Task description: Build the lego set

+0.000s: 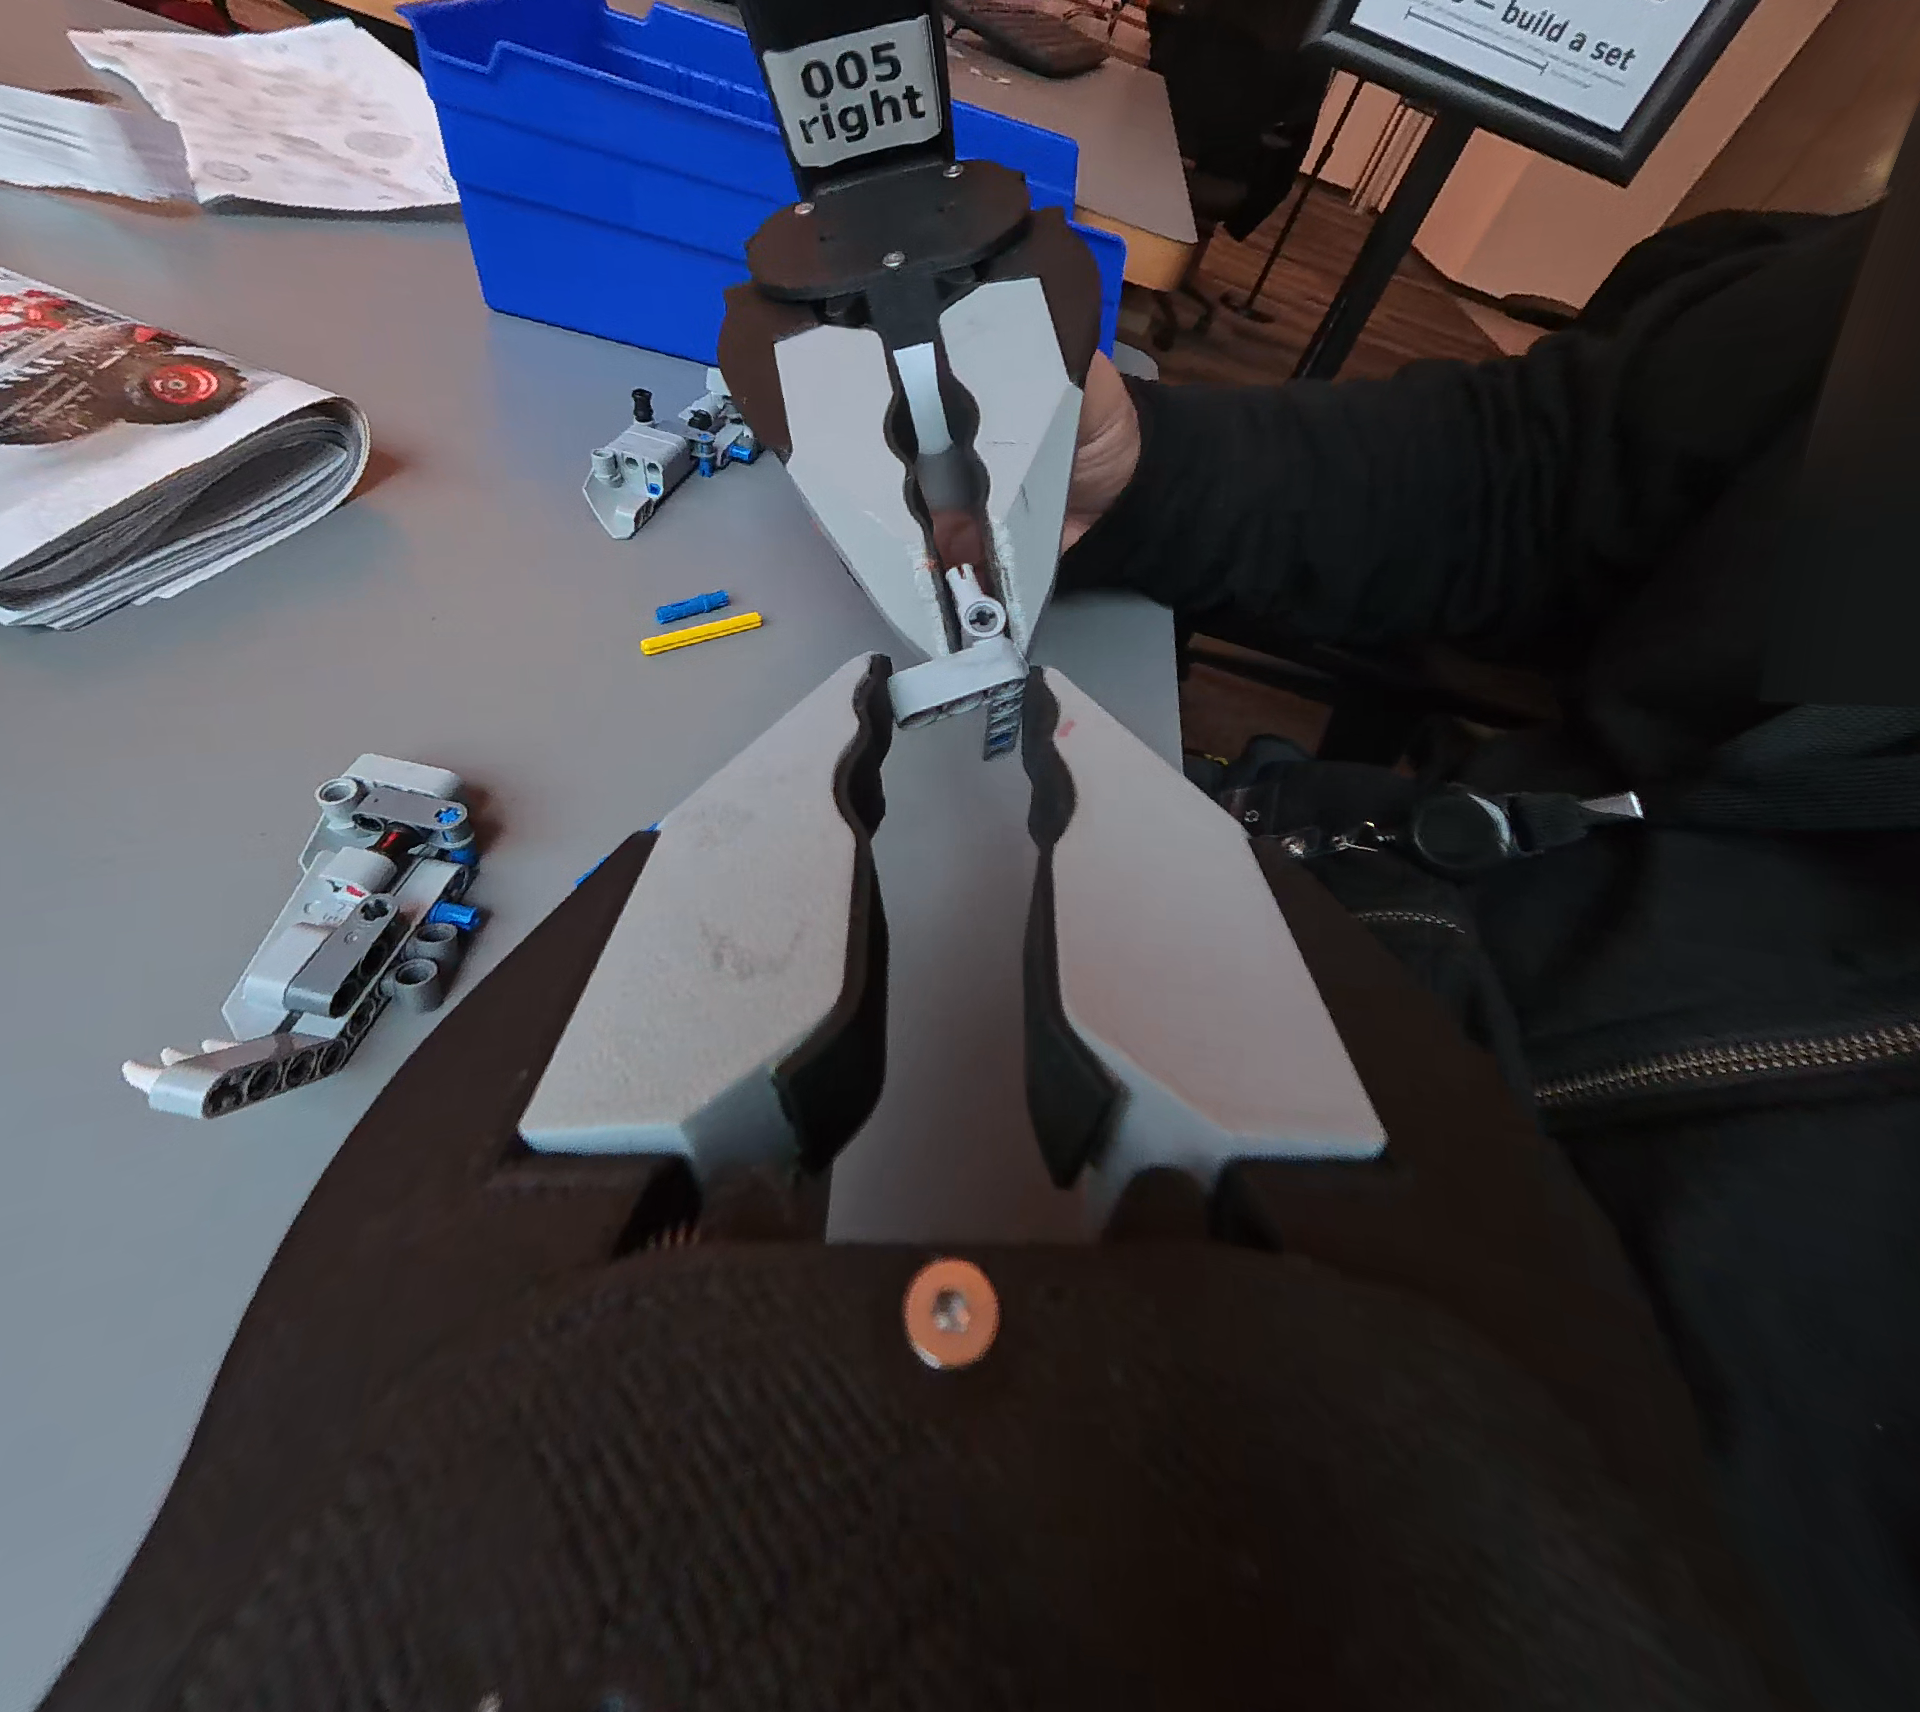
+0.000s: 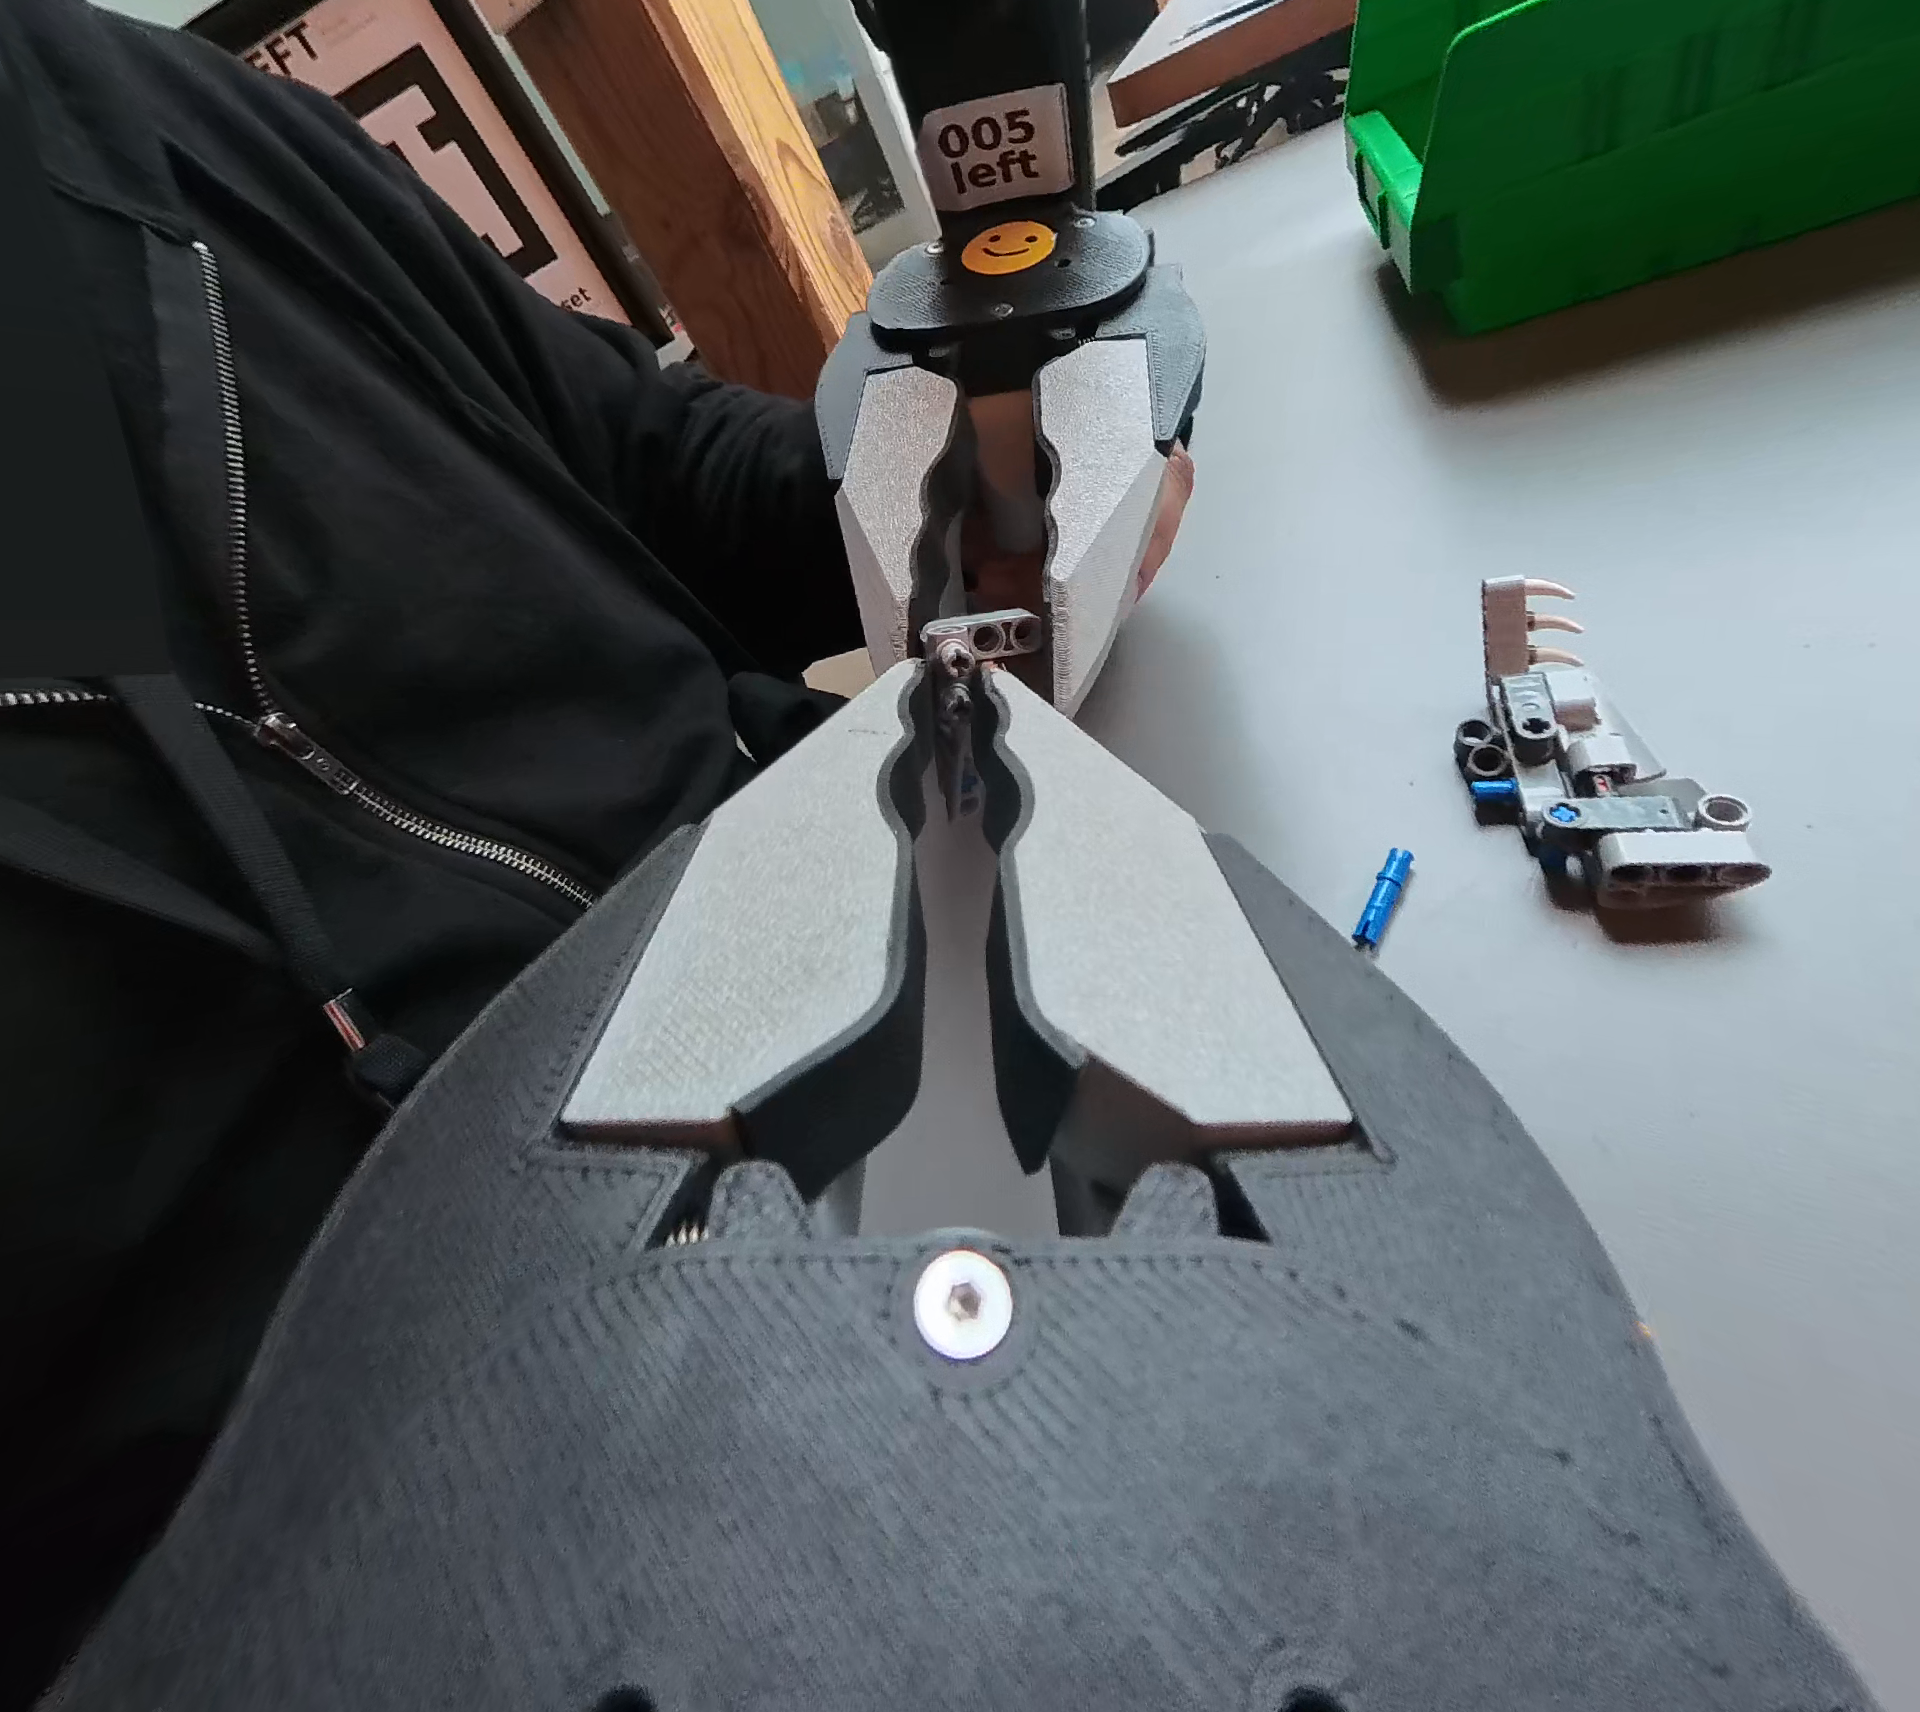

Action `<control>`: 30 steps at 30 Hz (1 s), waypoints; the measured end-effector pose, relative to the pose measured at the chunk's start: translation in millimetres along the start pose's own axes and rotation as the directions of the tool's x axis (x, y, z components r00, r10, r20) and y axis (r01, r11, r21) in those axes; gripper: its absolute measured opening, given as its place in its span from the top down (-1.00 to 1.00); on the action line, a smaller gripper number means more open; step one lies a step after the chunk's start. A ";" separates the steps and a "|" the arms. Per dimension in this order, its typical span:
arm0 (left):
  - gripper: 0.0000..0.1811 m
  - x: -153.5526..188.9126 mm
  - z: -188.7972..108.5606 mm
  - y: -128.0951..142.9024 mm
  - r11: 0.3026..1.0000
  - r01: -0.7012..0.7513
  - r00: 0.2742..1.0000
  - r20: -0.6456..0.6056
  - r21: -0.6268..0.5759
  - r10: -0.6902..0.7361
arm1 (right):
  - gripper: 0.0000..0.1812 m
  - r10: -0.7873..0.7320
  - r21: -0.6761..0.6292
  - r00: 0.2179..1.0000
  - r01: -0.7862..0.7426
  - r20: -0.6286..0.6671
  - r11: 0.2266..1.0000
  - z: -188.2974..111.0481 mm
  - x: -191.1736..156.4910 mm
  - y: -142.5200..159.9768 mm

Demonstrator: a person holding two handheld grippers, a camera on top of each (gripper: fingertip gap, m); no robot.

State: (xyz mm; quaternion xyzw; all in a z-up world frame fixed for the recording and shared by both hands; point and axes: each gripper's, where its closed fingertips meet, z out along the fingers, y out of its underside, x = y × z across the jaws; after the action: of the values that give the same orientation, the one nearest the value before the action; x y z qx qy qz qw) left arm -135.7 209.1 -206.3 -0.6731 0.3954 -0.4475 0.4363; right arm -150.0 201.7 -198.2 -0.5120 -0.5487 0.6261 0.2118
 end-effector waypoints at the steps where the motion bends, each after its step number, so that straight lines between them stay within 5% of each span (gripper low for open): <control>1: 0.73 0.7 -0.2 0.1 1.000 0.006 1.000 -0.010 0.000 -0.006 | 0.97 0.001 0.002 1.000 -0.001 0.001 1.000 -0.1 -0.1 -0.1; 13: 0.74 0.6 -7.7 -3.5 0.995 0.088 0.995 -0.049 0.041 -0.086 | 0.95 0.079 0.043 0.996 -0.081 0.041 0.996 5.0 0.2 -6.0; 17: 0.74 -6.6 -23.6 -26.8 0.957 0.173 0.983 -0.095 0.231 -0.155 | 0.97 0.094 0.160 0.995 -0.097 0.032 0.982 -16.1 3.4 -20.4; 21: 0.74 -9.1 -24.4 -34.5 0.941 0.170 0.985 -0.088 0.293 -0.151 | 0.78 0.087 0.119 0.996 -0.084 -0.017 0.989 -6.9 6.0 -13.4; 30: 0.74 -6.7 -18.3 -34.7 0.946 0.140 0.990 -0.051 0.294 -0.131 | 0.95 0.074 0.124 0.997 -0.073 -0.002 0.990 0.9 0.8 -15.8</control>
State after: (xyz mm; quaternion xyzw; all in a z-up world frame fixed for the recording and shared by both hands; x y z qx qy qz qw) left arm -150.0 221.6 -171.3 -0.6184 0.2834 -0.5411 0.4945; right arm -155.8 206.8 -184.4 -0.5197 -0.4890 0.6645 0.2216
